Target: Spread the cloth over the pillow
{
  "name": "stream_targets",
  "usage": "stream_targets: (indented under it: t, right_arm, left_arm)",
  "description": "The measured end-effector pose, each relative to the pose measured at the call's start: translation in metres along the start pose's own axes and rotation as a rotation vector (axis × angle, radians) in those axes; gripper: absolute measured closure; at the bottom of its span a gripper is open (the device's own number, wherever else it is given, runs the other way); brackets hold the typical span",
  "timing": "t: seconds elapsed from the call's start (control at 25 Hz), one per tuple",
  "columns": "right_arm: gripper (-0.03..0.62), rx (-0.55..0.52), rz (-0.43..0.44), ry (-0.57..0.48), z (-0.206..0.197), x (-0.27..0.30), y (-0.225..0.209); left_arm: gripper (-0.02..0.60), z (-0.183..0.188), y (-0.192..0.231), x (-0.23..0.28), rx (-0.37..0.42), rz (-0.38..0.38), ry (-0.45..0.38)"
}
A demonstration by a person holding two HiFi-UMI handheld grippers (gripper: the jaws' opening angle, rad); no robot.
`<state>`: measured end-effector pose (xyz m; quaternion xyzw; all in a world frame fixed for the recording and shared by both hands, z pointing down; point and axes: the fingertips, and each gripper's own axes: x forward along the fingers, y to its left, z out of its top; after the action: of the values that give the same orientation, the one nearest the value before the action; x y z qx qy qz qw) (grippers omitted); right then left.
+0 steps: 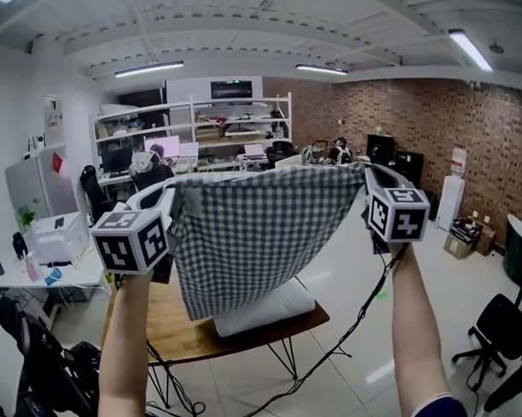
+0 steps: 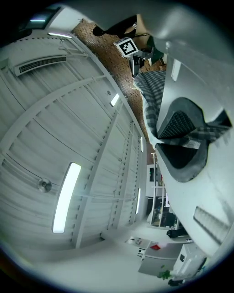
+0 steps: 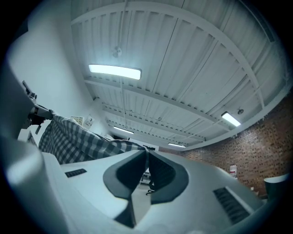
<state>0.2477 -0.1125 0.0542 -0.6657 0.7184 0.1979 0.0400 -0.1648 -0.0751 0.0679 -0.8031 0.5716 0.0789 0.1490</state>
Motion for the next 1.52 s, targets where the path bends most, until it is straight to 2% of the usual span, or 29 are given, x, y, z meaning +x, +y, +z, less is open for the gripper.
stream_targets:
  t: [0.28, 1.0, 1.2, 1.52]
  right_arm:
    - [0.562, -0.015, -0.004, -0.060, 0.040, -0.008, -0.005]
    - [0.562, -0.048, -0.041, -0.135, 0.093, -0.037, -0.032]
    - [0.562, -0.046, -0.033, -0.109, 0.079, -0.037, -0.024]
    - [0.562, -0.021, -0.009, -0.026, 0.018, -0.029, -0.012]
  left_arm:
    - [0.571, 0.031, 0.002, -0.006, 0.014, -0.003, -0.049]
    - [0.571, 0.081, -0.018, -0.017, 0.031, -0.030, -0.138]
    - [0.571, 0.064, -0.013, -0.015, 0.016, -0.027, -0.107]
    - [0.571, 0.005, -0.013, -0.007, -0.025, -0.030, -0.014]
